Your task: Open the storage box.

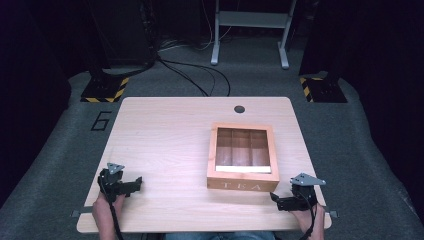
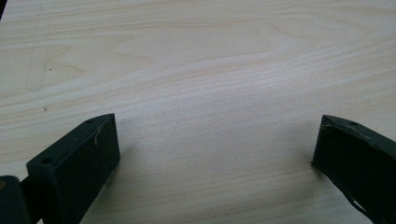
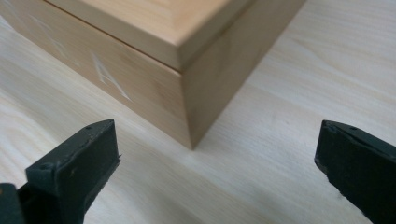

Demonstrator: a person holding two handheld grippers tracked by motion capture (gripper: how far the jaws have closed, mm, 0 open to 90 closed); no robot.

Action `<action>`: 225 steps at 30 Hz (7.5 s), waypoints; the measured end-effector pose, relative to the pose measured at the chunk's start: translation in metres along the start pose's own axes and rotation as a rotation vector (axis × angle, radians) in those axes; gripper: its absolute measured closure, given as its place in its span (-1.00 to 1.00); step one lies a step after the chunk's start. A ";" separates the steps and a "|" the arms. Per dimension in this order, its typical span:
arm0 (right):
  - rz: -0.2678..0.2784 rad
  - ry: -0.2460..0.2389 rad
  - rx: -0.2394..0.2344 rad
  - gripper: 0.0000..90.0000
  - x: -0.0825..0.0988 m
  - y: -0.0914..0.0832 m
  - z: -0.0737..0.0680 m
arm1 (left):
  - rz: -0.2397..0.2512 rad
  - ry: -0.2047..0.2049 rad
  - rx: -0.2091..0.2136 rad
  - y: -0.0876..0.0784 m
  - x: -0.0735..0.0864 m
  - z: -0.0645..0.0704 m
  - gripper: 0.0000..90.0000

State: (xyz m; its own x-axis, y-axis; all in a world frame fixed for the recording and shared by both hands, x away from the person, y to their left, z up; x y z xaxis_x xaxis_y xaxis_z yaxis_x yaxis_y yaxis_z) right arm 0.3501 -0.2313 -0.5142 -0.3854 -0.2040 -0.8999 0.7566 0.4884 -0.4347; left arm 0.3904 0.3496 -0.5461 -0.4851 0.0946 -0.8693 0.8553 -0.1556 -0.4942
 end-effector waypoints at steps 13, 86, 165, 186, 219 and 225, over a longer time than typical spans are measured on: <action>0.061 -0.016 -0.040 -0.87 -0.021 0.009 -0.016 | -0.001 -0.001 0.000 0.000 0.000 0.000 -0.99; 0.377 -0.081 0.101 -0.03 -0.045 0.004 -0.015 | -0.001 -0.001 0.000 0.000 0.000 0.000 -0.99; 0.556 0.001 0.145 0.41 -0.139 0.012 0.021 | 0.000 0.000 0.000 0.000 0.000 0.000 -0.99; 0.528 0.014 0.132 0.41 -0.164 0.020 0.033 | 0.000 0.000 0.000 0.000 0.000 0.000 -0.99; 0.522 0.010 0.130 0.40 -0.164 0.019 0.034 | -0.001 -0.001 0.000 0.000 0.000 0.000 -0.99; 0.525 0.008 0.129 0.40 -0.164 0.020 0.034 | -0.001 -0.001 0.000 0.000 0.000 0.000 -0.99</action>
State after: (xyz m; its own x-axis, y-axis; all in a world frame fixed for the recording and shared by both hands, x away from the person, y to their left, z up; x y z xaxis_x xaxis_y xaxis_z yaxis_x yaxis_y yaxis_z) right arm 0.4461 -0.2168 -0.3760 0.0585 0.0459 -0.9972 0.9071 0.4148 0.0723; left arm 0.3903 0.3495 -0.5460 -0.4861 0.0936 -0.8689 0.8548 -0.1555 -0.4950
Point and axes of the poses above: each handheld gripper's, and its own axes: y roughly forward along the jaws, x roughly out of its underside, z roughly to its right, the point moved 2 cm from there along y, roughly forward along the jaws, and after that the axes turned 14 degrees about z, right-handed, at the moved point
